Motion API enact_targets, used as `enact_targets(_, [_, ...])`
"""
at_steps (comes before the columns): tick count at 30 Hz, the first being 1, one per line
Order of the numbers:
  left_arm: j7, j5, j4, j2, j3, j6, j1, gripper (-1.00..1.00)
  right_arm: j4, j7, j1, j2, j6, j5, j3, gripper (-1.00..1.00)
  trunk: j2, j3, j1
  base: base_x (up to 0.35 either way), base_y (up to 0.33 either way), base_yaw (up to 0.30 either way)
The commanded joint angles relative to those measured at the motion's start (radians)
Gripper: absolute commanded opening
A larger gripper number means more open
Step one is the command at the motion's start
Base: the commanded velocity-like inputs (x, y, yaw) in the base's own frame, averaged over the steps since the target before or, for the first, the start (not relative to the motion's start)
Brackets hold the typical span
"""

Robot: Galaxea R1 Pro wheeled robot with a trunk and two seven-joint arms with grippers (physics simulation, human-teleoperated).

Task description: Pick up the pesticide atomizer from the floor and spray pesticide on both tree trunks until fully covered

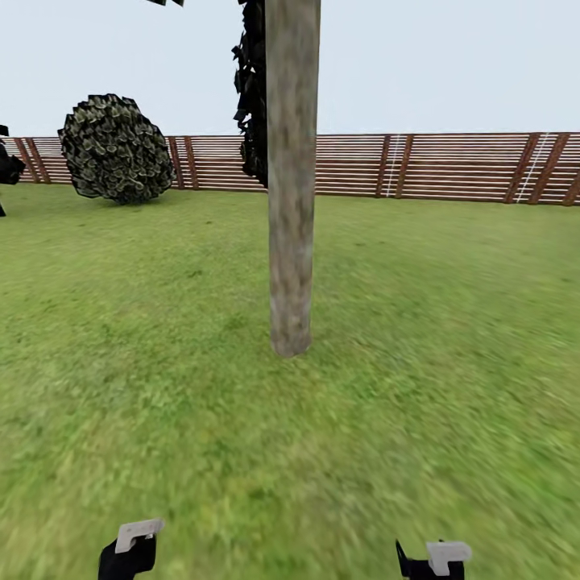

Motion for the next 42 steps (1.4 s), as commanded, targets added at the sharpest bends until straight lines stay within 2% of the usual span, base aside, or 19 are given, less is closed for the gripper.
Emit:
enact_targets(1, [-0.004, 0.001, 0.001, 0.000, 0.004, -0.003, -0.001, -1.00, 0.001, 0.000, -0.001, 0.000, -0.003, 0.001, 0.000, 1.00, 0.000, -0.001, 0.000, 0.339, 0.000, 0.000])
enact_targets(28, [-0.004, 0.003, -0.001, 0.004, 0.006, -0.003, -0.001, -1.00, -0.001, 0.000, -0.001, -0.001, -0.003, -0.001, -0.001, 1.00, 0.000, -0.001, 0.000, 0.332, -0.017, 0.000])
enact_targets(42, [-0.005, 0.001, -0.008, 0.006, 0.006, -0.001, -0.002, -1.00, -0.004, 0.001, -0.001, 0.000, -0.002, 0.002, 0.001, 1.00, 0.000, -0.001, 0.000, 0.055, -0.129, 0.000])
